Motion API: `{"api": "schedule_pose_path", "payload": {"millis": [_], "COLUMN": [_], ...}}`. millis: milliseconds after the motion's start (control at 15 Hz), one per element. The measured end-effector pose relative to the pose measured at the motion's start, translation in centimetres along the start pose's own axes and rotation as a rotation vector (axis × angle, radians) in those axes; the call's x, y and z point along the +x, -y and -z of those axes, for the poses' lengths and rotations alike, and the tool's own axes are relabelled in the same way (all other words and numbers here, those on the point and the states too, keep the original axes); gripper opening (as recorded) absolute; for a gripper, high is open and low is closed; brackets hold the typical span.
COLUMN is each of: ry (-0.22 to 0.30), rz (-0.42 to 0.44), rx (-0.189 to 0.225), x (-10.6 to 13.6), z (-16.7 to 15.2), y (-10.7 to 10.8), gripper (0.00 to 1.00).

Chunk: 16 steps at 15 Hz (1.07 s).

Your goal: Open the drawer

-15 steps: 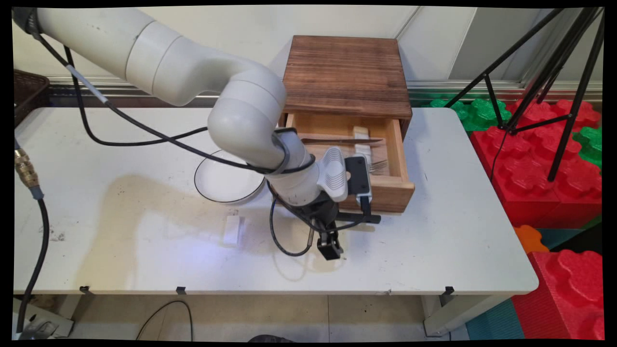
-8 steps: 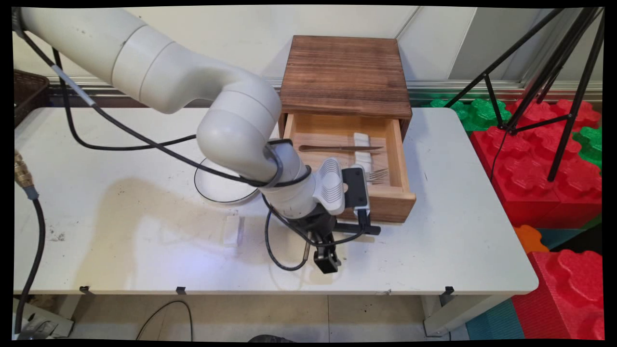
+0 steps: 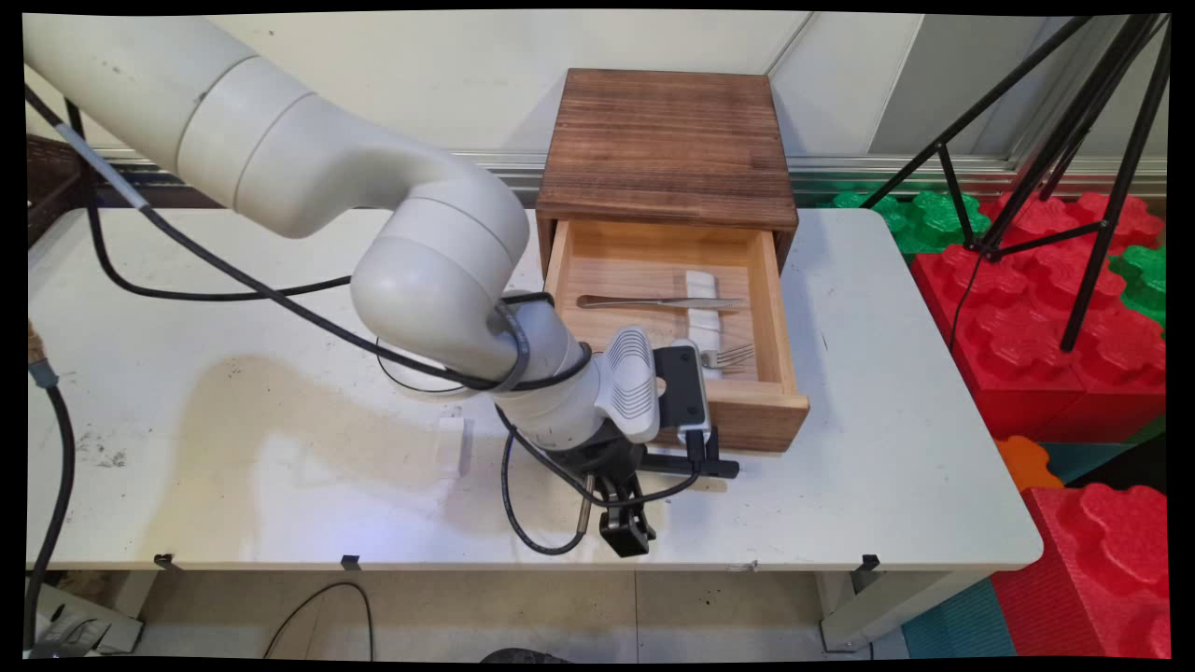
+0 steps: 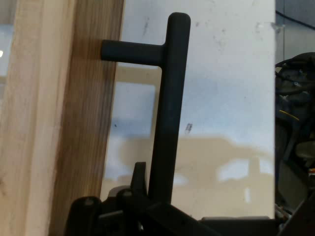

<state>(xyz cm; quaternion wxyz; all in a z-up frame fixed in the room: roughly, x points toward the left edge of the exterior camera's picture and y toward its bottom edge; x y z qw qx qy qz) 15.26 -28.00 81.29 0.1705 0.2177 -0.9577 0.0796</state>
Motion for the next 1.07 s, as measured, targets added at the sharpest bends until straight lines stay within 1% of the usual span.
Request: {"api": "schedule_pose_path", "payload": {"millis": [533,1067], "ry": [-0.003,-0.006], "rz": [0.013,0.014], "rx": [-0.010,-0.014], "x": [-0.7,-1.1], "z": [0.5,0.9], "y": [-1.7,-2.7], "gripper": [1.00,1.00]}}
